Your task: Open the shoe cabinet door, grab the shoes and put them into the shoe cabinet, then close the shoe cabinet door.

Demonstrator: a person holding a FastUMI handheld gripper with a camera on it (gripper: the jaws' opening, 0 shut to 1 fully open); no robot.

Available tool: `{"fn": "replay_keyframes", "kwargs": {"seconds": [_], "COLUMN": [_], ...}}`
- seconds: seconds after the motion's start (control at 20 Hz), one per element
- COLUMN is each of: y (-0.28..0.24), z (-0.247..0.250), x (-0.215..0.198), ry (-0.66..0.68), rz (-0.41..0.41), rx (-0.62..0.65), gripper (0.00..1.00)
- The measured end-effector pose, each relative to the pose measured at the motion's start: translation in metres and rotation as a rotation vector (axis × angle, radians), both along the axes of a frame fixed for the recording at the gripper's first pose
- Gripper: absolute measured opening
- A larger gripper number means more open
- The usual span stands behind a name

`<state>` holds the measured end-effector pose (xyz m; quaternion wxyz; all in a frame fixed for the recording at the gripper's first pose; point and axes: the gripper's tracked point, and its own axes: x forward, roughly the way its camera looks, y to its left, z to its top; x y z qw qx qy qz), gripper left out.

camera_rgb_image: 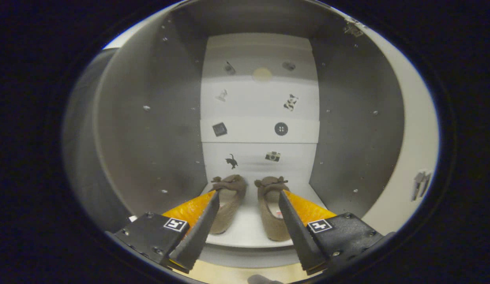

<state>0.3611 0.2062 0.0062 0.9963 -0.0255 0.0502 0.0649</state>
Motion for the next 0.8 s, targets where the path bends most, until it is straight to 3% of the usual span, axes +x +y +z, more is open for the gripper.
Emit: {"fn": "replay_keyframes", "kwargs": {"seconds": [0.5, 0.65, 0.8], "y": [-0.003, -0.024, -0.062], "z": [0.009, -0.004, -0.009], "x": [-0.238, -0.301, -0.356], "ry": [-0.121, -0.115, -0.137], "rz": [0.131, 0.157, 0.134], "rx": [0.023, 0.018, 0.014], "gripper": [0.99, 0.99, 0.99]}}
